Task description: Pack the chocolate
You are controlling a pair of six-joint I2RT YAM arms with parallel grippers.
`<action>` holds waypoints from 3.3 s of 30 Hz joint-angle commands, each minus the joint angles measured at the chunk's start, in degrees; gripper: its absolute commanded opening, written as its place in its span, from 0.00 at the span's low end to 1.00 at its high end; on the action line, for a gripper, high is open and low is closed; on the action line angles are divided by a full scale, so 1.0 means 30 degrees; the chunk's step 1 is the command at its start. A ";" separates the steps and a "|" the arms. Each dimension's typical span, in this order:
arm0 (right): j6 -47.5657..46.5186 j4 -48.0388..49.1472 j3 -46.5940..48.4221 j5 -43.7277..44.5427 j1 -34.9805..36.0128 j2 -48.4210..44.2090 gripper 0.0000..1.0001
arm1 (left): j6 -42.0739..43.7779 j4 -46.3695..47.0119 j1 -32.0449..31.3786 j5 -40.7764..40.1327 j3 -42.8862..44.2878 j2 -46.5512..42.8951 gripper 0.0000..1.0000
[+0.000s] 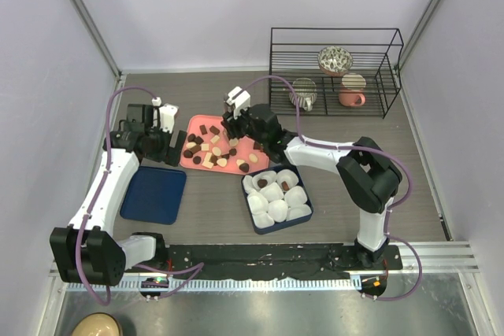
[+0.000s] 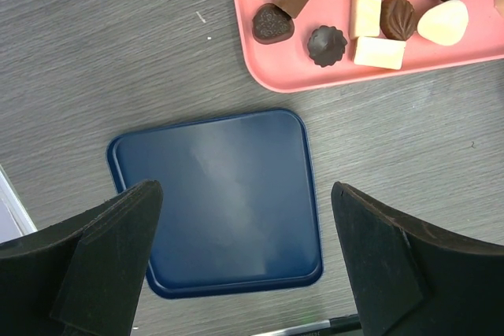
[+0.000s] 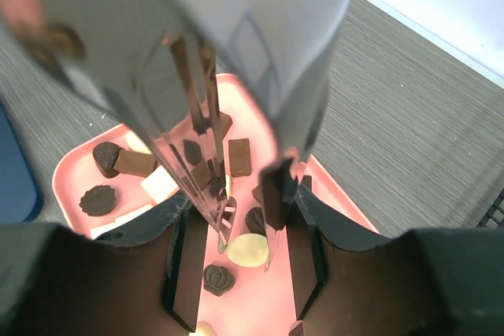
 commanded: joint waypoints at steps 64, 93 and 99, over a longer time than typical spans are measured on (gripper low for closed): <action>0.2681 -0.2769 -0.6908 0.0298 -0.0151 -1.2656 0.03 | 0.0074 -0.0467 0.0084 0.0283 0.0643 -0.0462 0.93; 0.2832 -0.2292 -1.0135 0.3667 0.2751 -1.4825 0.02 | -0.0161 -0.1200 0.0084 0.1103 0.0820 -0.0403 0.90; 0.2771 -0.5923 -1.0457 0.5277 0.2780 -1.7692 0.02 | -0.0160 -0.1083 0.0055 0.1278 0.0731 -0.0374 0.90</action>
